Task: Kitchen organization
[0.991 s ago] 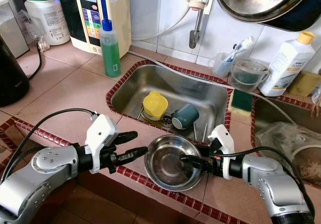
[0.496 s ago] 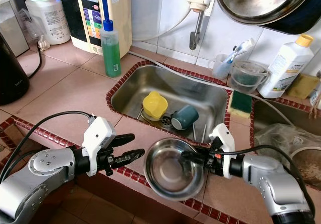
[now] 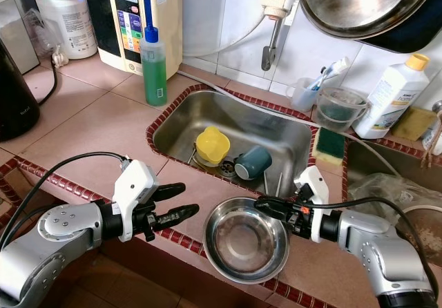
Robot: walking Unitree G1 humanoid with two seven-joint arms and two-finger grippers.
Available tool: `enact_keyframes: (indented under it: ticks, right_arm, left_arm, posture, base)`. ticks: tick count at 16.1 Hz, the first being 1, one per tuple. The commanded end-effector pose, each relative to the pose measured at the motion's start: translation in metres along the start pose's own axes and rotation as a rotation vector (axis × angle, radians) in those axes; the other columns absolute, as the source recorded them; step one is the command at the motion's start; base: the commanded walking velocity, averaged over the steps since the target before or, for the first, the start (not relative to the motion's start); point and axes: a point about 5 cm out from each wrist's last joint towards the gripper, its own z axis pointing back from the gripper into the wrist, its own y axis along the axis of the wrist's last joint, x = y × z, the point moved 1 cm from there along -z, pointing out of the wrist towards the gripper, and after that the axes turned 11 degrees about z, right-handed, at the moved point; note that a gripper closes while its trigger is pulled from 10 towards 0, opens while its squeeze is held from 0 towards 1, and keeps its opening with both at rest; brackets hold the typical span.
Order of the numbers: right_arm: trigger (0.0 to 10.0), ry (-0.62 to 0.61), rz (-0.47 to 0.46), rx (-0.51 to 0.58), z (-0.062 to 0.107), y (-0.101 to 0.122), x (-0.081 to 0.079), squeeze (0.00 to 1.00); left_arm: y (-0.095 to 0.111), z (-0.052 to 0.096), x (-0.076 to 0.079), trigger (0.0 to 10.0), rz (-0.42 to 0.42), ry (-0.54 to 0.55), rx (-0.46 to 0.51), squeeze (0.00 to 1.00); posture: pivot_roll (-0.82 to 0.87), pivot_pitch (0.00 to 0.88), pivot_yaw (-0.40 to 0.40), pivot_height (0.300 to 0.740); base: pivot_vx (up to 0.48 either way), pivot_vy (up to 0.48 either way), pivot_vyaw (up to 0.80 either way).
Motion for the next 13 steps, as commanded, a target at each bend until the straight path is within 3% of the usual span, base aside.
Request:
enact_keyframes:
  ticks: [1, 5, 9, 13]
  right_arm:
    - [0.0, -0.024, -0.007, 0.001, 0.005, -0.001, 0.004, 0.00]
    - [0.0, -0.037, -0.031, 0.066, 0.007, 0.007, 0.007, 0.00]
    - [0.0, -0.144, -0.046, 0.134, 0.009, 0.015, 0.021, 0.00]
    - [0.0, -0.144, -0.036, 0.110, 0.007, 0.011, 0.020, 0.00]
  left_arm:
    - [0.003, 0.001, 0.000, 10.0, -0.014, 0.000, 0.014, 0.00]
    - [0.004, 0.001, -0.001, 10.0, -0.014, 0.003, 0.021, 0.00]
    - [0.006, 0.001, -0.003, 10.0, -0.015, 0.009, 0.026, 0.00]
    - [0.006, 0.002, -0.003, 10.0, -0.016, 0.010, 0.026, 0.00]
  posture:
    - [-0.04, 0.000, -0.115, 0.732]
    - [-0.03, 0.000, -0.116, 0.732]
    - [-0.03, 0.000, -0.114, 0.732]
    - [-0.03, 0.000, -0.111, 0.732]
  base:
    - [0.000, 0.000, 0.00]
    - [0.000, 0.000, 0.00]
    - [0.000, 0.000, 0.00]
    - [0.000, 0.000, 0.00]
